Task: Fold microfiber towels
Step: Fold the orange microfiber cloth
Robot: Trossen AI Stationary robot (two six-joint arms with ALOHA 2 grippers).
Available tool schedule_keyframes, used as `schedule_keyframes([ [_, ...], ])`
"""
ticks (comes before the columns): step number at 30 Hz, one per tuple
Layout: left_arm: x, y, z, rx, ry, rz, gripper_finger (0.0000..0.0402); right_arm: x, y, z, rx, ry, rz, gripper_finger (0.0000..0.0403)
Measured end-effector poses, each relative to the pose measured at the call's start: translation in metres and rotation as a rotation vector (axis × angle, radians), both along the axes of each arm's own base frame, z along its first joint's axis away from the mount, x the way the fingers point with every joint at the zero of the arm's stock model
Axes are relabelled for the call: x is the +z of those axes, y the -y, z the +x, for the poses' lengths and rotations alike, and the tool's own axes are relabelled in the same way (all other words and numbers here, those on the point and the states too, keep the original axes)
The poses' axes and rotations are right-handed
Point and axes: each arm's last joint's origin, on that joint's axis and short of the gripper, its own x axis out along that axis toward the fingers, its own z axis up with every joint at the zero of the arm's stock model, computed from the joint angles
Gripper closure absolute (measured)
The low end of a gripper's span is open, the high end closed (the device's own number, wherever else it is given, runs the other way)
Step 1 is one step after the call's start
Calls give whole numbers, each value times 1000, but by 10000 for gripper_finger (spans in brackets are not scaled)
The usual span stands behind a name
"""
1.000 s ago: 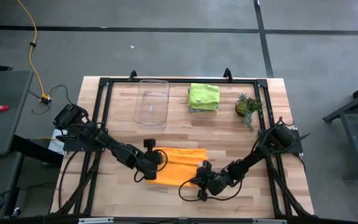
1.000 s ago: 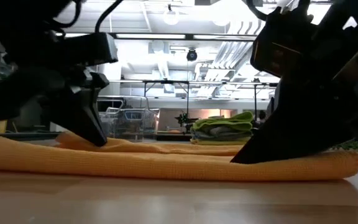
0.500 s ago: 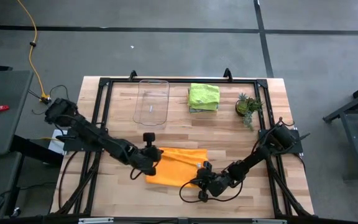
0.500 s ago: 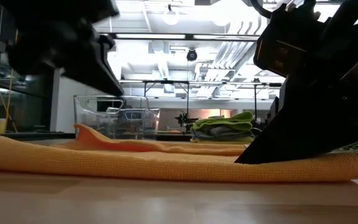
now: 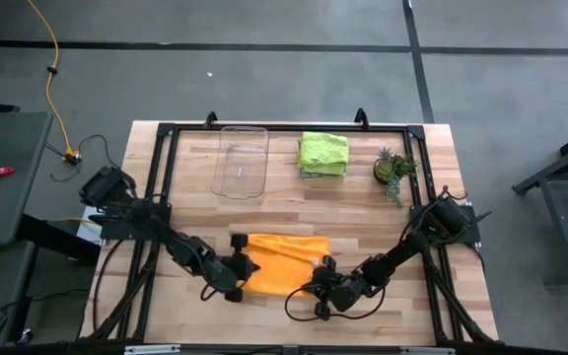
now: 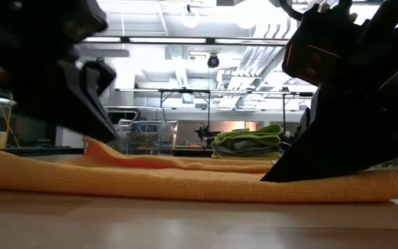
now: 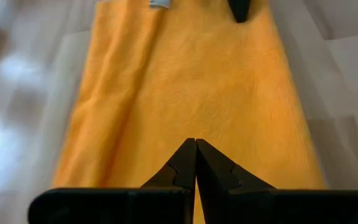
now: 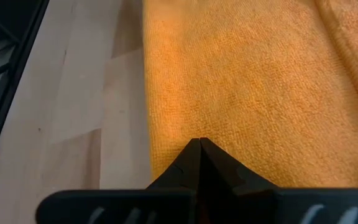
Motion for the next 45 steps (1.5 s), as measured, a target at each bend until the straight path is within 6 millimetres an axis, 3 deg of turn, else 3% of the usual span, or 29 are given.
schedule_keyframes([
  [13,-36,-4,19,26,2,-23,401,9,-1,4,12,-7,2,403],
  [29,-39,-7,23,19,16,-15,402,27,22,32,-110,-147,-34,403],
  [33,-39,-7,23,19,14,-13,402,38,13,33,-19,-213,-34,403],
  [39,-40,-7,23,8,7,3,402,49,2,18,-32,-420,-101,403],
  [45,-40,-7,23,7,8,3,402,65,-7,22,53,-463,-136,403],
])
